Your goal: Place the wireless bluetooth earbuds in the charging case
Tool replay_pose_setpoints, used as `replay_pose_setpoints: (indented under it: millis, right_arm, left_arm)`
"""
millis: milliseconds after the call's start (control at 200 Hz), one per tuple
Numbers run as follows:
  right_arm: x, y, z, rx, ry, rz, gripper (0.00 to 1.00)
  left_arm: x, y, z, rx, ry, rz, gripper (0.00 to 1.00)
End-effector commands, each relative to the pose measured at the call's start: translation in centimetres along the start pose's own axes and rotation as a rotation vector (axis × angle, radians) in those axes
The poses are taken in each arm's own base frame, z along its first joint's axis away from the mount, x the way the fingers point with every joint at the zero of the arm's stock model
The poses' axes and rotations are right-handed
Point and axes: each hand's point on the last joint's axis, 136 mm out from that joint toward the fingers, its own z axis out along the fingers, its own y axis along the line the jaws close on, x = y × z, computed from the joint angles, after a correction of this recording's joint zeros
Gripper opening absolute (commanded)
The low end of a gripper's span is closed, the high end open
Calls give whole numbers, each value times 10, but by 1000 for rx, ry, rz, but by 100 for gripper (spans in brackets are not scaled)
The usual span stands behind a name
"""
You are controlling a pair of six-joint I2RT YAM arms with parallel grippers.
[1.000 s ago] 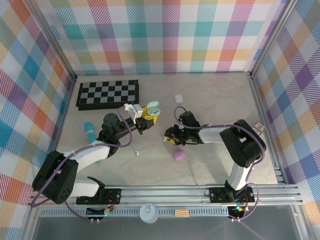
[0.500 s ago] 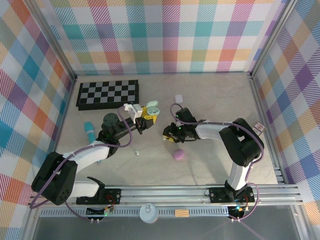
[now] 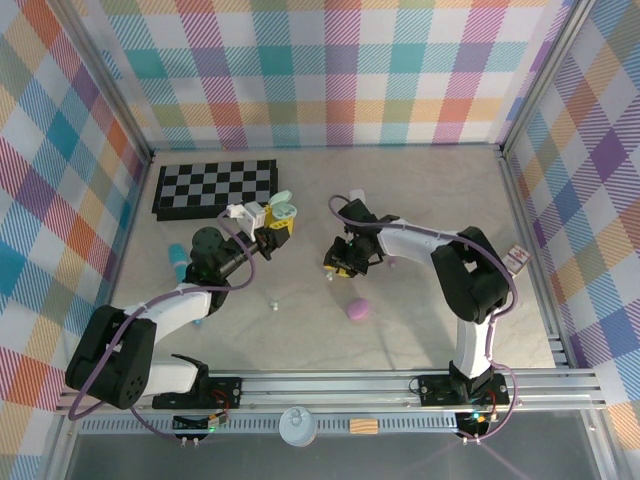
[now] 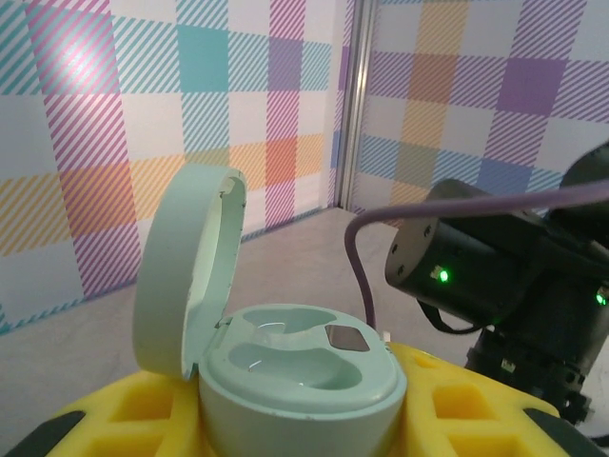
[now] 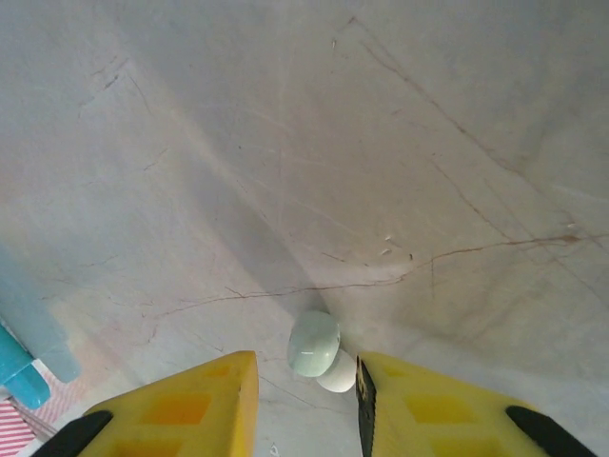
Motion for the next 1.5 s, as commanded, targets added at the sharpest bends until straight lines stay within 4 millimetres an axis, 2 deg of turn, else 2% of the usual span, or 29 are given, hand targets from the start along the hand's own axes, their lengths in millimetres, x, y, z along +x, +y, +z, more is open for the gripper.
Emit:
replay_pose_setpoints:
  millis: [0,325,715,890,965,1050,1170,1310,1425,1495]
  right_arm:
    - [6,-9,2,81,37,-2,33]
    - [5,-1,14,138,75,21,29]
    - [9,-10,24,181,101,41,25]
    - [8,-9,22,182,94,38,16]
    - [7,-7,19,173,86,31,15]
    - [4,0,11,146,54,10,14]
    - [-3,19,-10,52,-23,-44,14]
    - [-6,47,-47,-142,-96,-100,14]
    - [-4,69,-82,-395,-72,-76,14]
    - [-3,75,-102,-512,-49,-53,14]
  left_arm:
    - [-9,1,-9,-19,-37,42,32]
    - [-8,0,-16,-25,-27,61,32]
    - [-11,-4,-18,-9,-33,66,32]
    - [-12,-5,-18,-1,-38,66,32]
    - [-13,-6,-18,5,-41,63,32]
    - [-15,-8,-18,14,-47,57,32]
    - [-16,-10,-18,25,-46,42,32]
    - [-15,-15,-19,48,-34,22,32]
    - [-17,-24,-17,78,-27,17,32]
    - [-20,-28,-15,93,-30,15,32]
